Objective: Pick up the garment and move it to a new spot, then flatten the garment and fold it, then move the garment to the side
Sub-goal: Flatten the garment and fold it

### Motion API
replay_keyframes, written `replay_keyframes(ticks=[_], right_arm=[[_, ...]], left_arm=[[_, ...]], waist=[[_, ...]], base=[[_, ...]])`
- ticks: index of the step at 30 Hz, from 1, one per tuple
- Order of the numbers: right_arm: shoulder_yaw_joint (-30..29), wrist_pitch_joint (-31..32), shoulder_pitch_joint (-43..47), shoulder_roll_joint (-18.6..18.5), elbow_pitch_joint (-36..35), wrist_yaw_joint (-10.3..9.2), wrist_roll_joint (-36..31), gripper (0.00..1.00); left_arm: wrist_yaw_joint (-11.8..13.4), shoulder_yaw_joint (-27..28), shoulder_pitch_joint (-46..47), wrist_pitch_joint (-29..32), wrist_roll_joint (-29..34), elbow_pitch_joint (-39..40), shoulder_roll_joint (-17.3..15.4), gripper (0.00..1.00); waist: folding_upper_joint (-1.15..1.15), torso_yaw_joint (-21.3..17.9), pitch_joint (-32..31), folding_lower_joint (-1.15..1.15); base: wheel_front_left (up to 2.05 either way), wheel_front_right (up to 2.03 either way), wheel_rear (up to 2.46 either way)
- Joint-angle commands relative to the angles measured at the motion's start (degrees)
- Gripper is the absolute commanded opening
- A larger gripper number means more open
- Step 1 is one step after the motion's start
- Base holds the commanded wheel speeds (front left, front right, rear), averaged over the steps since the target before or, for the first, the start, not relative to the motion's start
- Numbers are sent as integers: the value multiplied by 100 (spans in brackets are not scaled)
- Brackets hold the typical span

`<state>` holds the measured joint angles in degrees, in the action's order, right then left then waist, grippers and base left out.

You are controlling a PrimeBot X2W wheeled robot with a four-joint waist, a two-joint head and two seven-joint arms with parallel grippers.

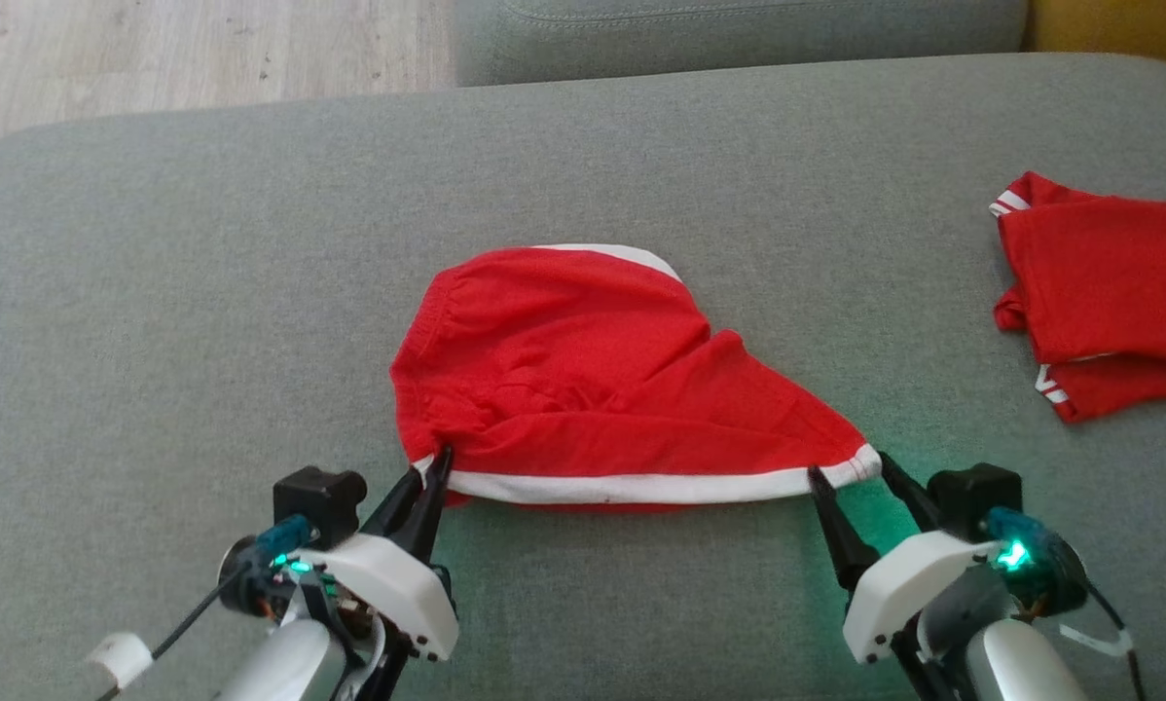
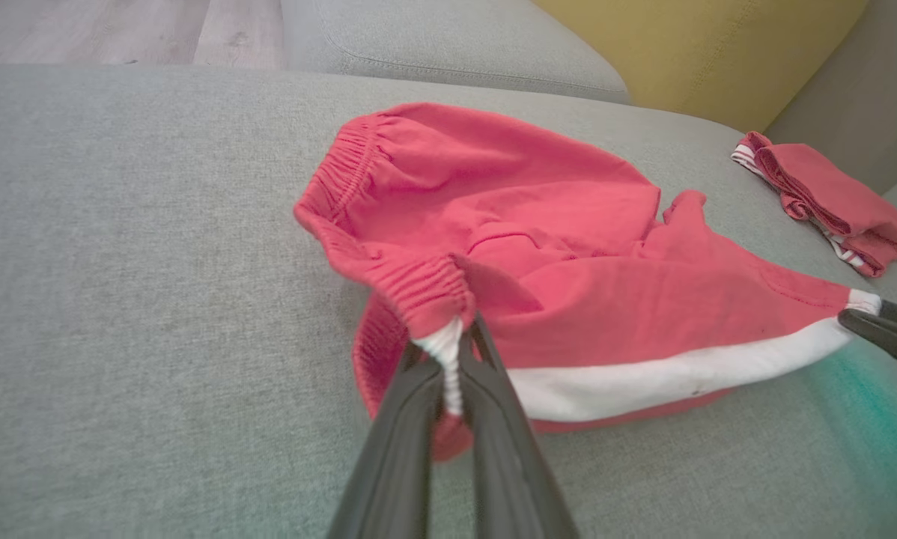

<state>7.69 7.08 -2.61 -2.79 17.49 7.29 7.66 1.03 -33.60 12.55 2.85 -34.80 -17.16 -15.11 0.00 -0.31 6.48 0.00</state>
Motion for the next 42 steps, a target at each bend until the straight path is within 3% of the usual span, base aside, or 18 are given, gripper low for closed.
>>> replay_keyframes(ticks=[1, 5, 6, 7, 8, 9, 13, 17, 23, 28, 34, 42], right_arm=[[176, -32, -95, -91, -161, 20, 32, 100], [292, -88, -170, -133, -66, 20, 40, 100], [317, -82, -187, -144, -32, 20, 42, 93], [333, -69, -202, -155, 8, 20, 46, 81], [345, -53, -216, -166, 47, 20, 53, 61], [356, -51, -233, -178, 81, 20, 61, 51], [446, -60, -342, -268, 288, 20, 109, 35], [537, -118, -505, -359, 560, 20, 198, 0], [608, -431, -714, -419, 705, 20, 363, 0], [712, -697, -870, -463, 417, 20, 539, 0], [645, -780, -955, -618, -502, 20, 588, 0], [180, -713, -928, -648, -2248, 20, 400, 0]], left_arm=[[29, 188, 157, -70, -9, 199, -64, 0], [54, 199, 126, -108, -28, 220, -72, 0], [57, 195, 122, -112, -29, 221, -74, 0], [60, 190, 118, -116, -31, 222, -75, 0], [61, 187, 116, -117, -34, 223, -75, 0], [60, 185, 115, -118, -38, 224, -79, 0], [66, 184, 109, -136, -47, 232, -101, 0], [91, 196, 118, -189, -40, 257, -115, 0], [108, 223, 143, -295, -32, 316, -130, 0], [135, 338, 176, -418, -95, 573, -153, 0], [260, 544, 360, -298, -110, 1330, -364, 0], [382, 911, 1044, 404, -79, 2852, -954, 0]], waist=[[0, -9, 3, 0], [0, -23, -4, 0], [0, -21, -11, 0], [0, -18, -18, 0], [0, -15, -23, 0], [0, -13, -28, 0], [0, -17, -46, 0], [0, -14, -48, 0], [0, -28, -73, 0], [0, -110, -243, 0], [0, -199, -583, 0], [0, -301, -886, 0]], base=[[0, 0, 0], [0, 0, 0], [0, 0, 0], [0, 0, 0], [0, 0, 0], [0, 0, 0], [0, 0, 0], [0, 0, 0], [0, 0, 0], [0, 0, 0], [0, 0, 0], [0, 0, 0]])
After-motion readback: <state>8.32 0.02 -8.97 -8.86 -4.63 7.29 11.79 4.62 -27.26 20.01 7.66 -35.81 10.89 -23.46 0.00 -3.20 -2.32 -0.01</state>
